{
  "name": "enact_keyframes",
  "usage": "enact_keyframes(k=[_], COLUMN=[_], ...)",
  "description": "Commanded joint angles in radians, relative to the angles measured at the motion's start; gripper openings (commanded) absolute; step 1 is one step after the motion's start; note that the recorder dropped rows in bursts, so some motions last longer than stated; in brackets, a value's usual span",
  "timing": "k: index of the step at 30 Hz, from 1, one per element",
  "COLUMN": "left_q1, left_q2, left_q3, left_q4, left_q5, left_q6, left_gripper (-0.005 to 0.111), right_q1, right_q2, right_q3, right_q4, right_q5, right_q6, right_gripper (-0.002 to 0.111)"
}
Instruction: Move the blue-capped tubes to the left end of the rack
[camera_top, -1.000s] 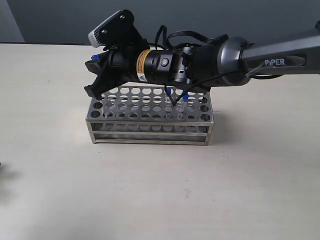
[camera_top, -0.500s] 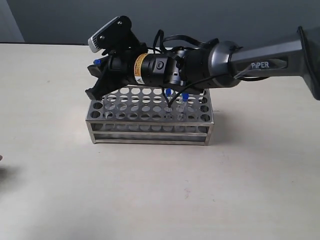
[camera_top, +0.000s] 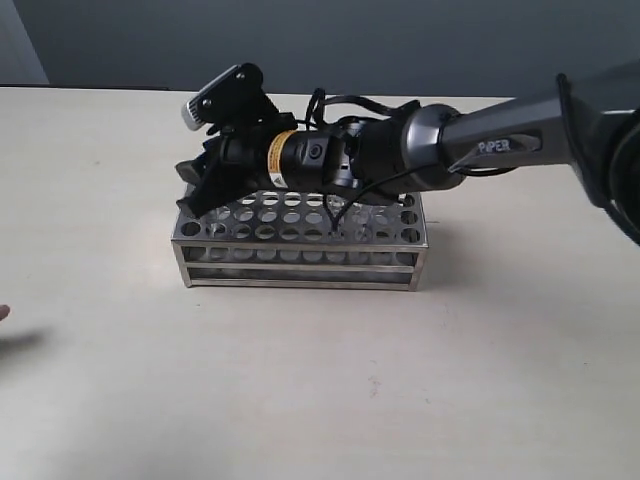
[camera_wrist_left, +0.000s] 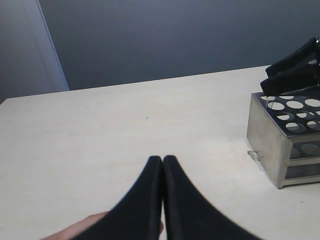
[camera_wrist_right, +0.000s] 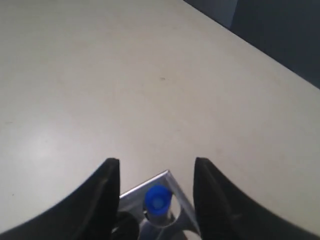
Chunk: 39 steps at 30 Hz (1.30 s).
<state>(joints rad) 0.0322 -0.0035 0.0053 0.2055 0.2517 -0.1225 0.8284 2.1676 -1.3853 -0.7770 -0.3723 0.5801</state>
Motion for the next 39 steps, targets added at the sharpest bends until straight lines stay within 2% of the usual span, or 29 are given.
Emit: enact_keyframes(k=[1,3,5,9,13,16,39], left_q1=[-0.004,-0.004,-0.004,-0.004,-0.004,-0.004,-0.004], left_q2=[0.003,0.003,0.003,0.003,0.003,0.003,0.003], left_q3=[-0.005,-0.005,-0.005,-0.005,-0.005,-0.005,-0.005], left_q4=[-0.003,-0.003,-0.003,-0.003,-0.003,-0.003,-0.003], left_q5=[-0.012,-0.012,-0.012,-0.012,-0.012,-0.012,-0.012], left_q6=[-0.001,-0.001,-0.001,-0.001,-0.001,-0.001,-0.001], left_gripper=[0.001,0.001,0.001,0.001,0.001,0.001,0.001], right_q1=[-0.003,-0.003,-0.019,-0.087,-0.180,-0.211,-0.211], right_q2=[-0.155,-0.239,-0.306,-0.397,-0.467,-0.470,-0.293], right_q3=[0.002,0.008,0.060,0.224,0.424,0.509,0.539], right_q4=[0.015,-0.008,-0.001,0.101,0.185,0.185,0.184], right_q5=[0.179,0.295,0.299,0.153,-0.077,-0.169,-0.153], right_q6=[-0.015,-0.041,-0.047,-0.047,-0.077,-0.077,-0.088], right_gripper=[0.046,0.046,0.046,0.043,0.042,0.042,0.042])
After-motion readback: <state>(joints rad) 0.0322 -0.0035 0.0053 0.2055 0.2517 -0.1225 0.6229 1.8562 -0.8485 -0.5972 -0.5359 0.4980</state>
